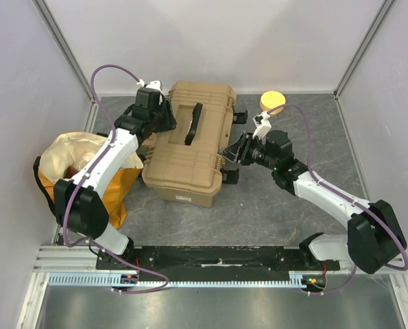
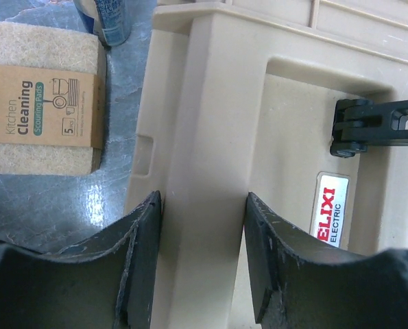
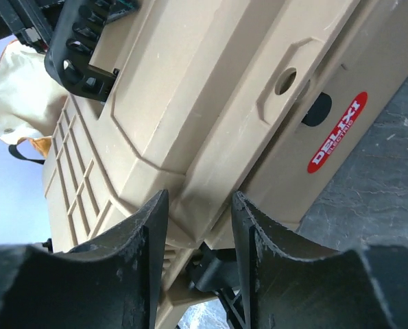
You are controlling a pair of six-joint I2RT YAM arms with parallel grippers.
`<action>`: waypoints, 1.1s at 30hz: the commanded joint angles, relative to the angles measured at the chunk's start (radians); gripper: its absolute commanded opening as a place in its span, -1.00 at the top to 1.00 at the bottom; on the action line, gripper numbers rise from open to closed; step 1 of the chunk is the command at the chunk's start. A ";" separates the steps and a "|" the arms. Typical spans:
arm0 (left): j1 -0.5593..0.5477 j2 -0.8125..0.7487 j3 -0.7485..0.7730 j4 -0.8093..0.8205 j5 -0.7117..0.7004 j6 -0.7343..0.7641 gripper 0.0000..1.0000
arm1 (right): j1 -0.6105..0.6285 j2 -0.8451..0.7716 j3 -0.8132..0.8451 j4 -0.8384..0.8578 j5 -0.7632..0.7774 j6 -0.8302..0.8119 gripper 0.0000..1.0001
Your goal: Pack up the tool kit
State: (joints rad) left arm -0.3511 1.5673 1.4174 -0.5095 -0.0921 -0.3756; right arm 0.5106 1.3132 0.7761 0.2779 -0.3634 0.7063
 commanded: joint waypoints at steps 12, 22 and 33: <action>-0.052 -0.118 0.205 -0.023 0.040 -0.008 -0.14 | -0.244 -0.008 0.065 -0.089 0.139 0.163 -0.23; -0.261 -0.076 0.299 0.075 0.016 0.174 -0.18 | -0.360 0.247 -0.006 0.233 -0.045 0.366 -0.23; -0.405 0.203 0.537 -0.093 -0.227 0.138 -0.10 | -0.363 0.592 0.061 0.683 -0.072 0.582 0.07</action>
State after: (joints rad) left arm -0.7361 1.6608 1.8164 -0.4946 -0.1867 -0.2157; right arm 0.1513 1.8004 0.7792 0.6666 -0.4183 1.1679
